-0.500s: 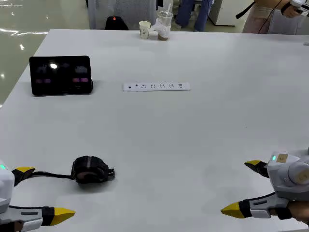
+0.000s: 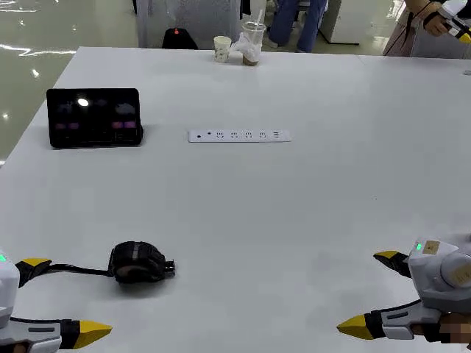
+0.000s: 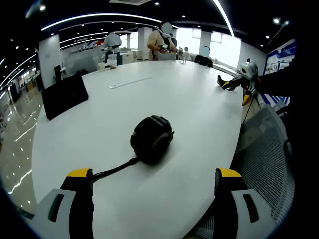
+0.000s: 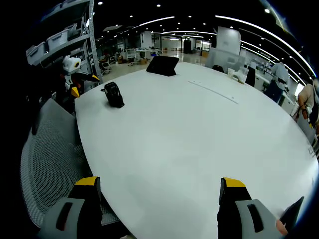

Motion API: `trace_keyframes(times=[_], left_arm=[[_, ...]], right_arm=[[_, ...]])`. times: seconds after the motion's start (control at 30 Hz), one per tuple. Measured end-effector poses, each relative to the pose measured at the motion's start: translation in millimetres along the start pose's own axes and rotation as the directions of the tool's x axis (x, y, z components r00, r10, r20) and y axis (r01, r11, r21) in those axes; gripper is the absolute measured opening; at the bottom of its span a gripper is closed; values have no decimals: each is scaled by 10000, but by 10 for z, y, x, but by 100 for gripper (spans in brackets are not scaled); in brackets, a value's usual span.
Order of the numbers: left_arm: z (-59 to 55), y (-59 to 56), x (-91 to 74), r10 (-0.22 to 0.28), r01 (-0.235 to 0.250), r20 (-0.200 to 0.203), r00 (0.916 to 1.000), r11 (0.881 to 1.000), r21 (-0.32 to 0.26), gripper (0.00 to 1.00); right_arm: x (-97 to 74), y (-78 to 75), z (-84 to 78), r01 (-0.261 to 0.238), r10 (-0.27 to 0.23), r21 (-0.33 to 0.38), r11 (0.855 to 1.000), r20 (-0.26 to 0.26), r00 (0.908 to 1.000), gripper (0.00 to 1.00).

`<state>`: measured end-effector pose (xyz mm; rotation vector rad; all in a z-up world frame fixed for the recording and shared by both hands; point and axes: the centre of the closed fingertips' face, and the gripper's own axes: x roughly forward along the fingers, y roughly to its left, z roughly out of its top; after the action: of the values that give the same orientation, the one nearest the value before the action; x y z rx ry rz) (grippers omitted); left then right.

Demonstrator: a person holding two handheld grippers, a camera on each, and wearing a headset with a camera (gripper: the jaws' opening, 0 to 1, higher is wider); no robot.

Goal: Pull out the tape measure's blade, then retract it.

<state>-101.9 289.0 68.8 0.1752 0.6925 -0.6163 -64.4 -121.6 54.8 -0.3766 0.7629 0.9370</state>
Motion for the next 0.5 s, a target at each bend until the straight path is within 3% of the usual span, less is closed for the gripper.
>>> trace_keyframes(times=[0.5], left_arm=[[-23,92,-21,-2,7,-219,9998,9997,231,99]], right_arm=[[24,-19,105,-136,151,-386,9992,394,9991,99]])
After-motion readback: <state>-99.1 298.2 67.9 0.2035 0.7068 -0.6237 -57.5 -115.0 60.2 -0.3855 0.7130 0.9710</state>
